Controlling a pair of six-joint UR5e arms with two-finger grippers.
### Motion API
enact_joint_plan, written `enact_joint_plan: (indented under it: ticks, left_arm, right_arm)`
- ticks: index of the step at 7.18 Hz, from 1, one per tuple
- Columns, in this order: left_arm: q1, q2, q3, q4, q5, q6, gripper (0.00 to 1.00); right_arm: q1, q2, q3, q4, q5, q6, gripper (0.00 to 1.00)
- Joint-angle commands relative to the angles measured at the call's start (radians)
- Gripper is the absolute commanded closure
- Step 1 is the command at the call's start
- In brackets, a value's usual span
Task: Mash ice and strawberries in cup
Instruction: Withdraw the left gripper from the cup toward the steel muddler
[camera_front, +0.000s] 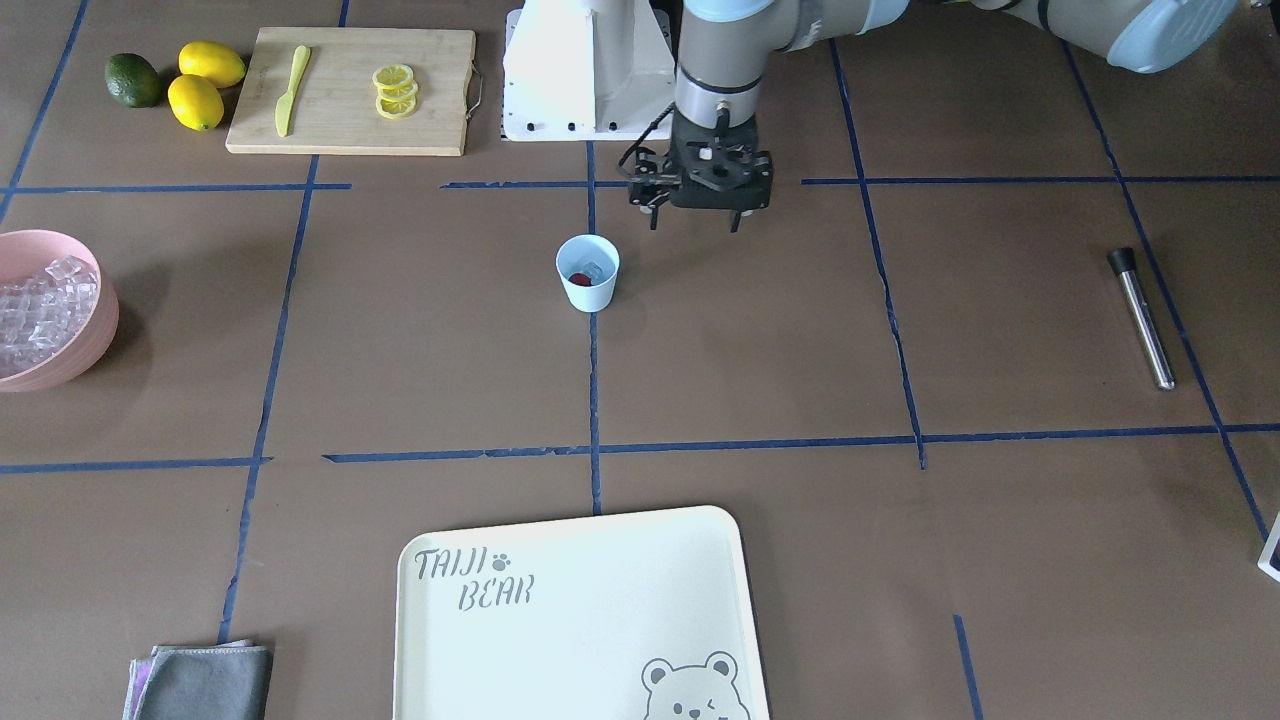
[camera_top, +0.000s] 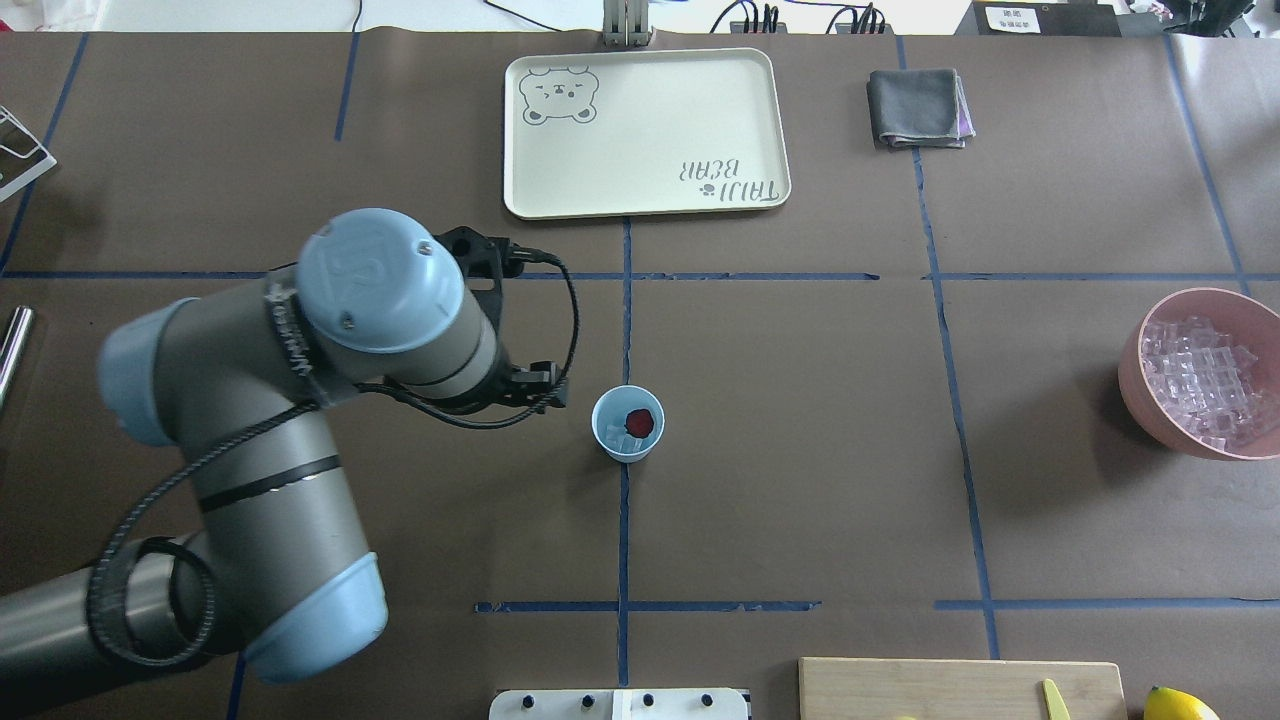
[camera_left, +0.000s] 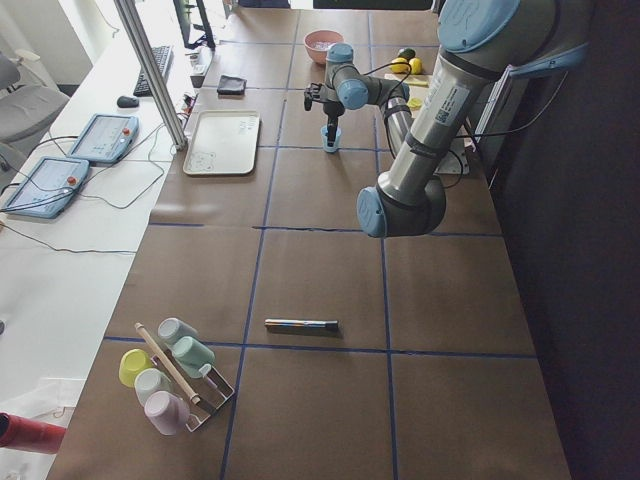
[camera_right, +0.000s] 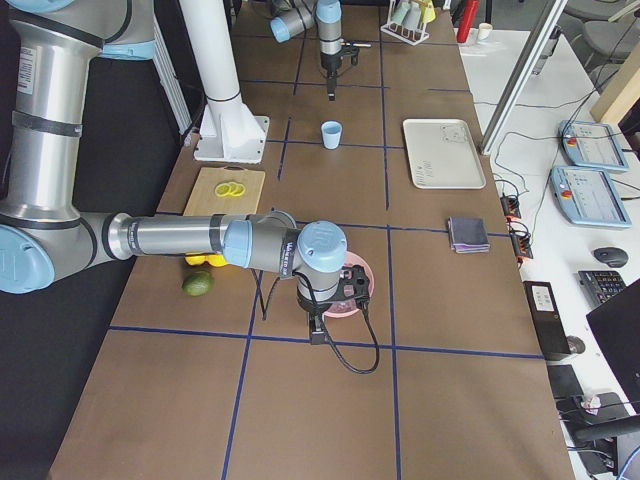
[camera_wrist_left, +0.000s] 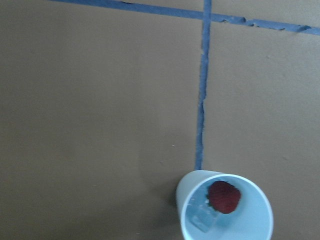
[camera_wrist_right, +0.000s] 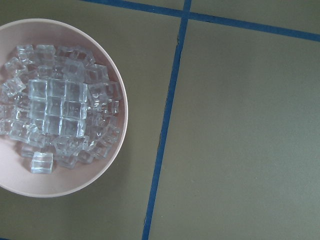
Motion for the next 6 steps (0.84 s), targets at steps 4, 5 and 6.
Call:
enact_joint_plan:
  ticks: [4, 5, 6]
  left_arm:
    - [-0.627, 0.508, -0.156, 0.027, -0.392, 0.890, 0.01]
    - [-0.731, 0.552, -0.101, 0.024, -0.394, 1.034, 0.01]
    - [-0.764, 0.582, -0.041, -0.006, -0.412, 1.078, 0.00]
  right_arm:
    - [0.000, 0.000, -0.002, 0.000, 0.000, -0.002, 0.01]
    - [0.000, 0.000, -0.002, 0.000, 0.000, 0.000, 0.01]
    - [0.000, 0.002, -0.002, 0.000, 0.000, -0.002, 0.01]
